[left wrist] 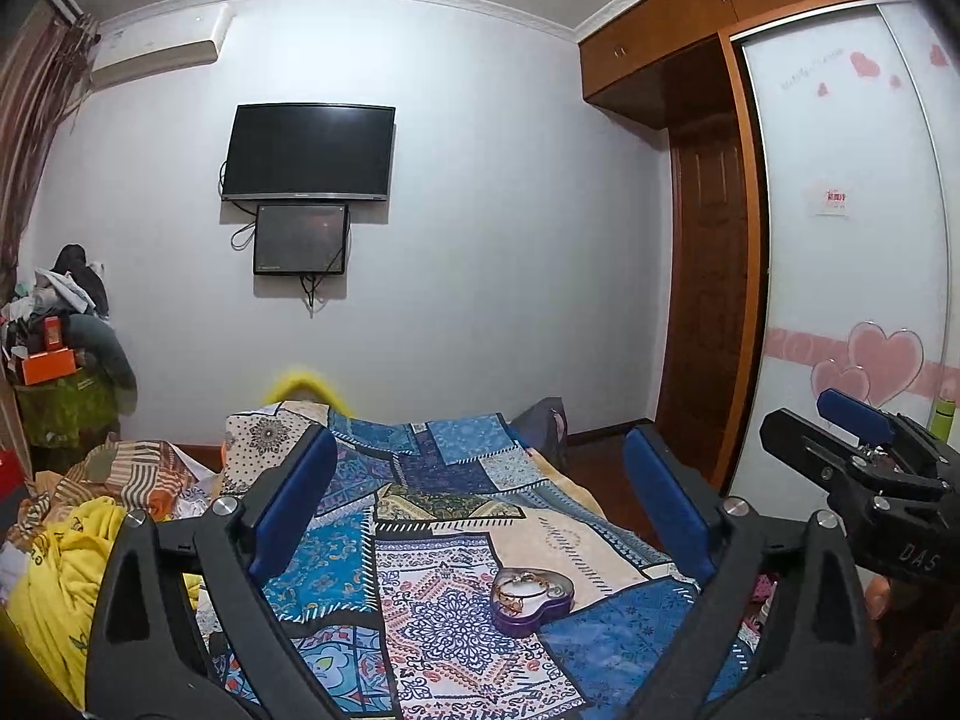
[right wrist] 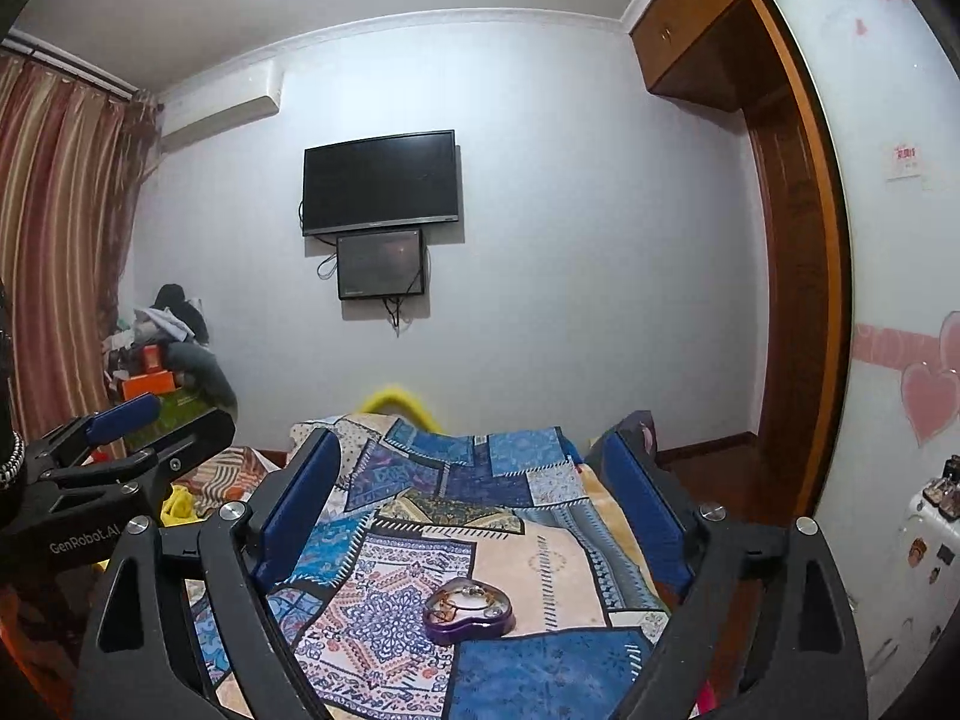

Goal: Organize jewelry

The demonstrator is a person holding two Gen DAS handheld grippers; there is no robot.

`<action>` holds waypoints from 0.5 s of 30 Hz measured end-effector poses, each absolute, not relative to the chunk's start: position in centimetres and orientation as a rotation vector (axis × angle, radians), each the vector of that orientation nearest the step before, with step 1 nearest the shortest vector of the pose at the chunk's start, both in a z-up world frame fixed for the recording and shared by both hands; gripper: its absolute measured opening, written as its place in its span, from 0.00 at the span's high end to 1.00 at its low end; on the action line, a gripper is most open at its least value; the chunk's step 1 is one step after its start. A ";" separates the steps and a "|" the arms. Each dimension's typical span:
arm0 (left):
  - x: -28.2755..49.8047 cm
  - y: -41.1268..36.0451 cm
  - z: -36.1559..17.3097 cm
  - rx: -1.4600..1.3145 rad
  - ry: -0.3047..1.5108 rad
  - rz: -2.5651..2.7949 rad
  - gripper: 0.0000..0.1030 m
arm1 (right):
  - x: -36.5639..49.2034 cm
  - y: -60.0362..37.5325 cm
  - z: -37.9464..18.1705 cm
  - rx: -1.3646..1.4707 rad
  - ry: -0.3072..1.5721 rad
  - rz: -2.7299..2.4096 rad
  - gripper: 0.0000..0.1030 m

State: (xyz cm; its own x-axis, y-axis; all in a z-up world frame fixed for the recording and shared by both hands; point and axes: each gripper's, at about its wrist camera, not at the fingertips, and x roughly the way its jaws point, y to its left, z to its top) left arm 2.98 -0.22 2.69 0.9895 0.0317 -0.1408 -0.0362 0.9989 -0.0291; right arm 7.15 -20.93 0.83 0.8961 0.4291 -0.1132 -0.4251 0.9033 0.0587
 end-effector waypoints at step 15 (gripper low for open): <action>3.7 -0.3 2.0 -0.039 0.170 0.033 0.05 | 7.4 -21.3 0.5 0.027 0.165 0.449 0.15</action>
State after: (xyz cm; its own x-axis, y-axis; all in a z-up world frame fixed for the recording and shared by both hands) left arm 3.68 -0.31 2.00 0.9850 0.0291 -0.1699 -0.0357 0.9987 -0.0359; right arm 7.42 -21.30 0.49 0.8878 0.4341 -0.1530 -0.4298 0.9008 0.0622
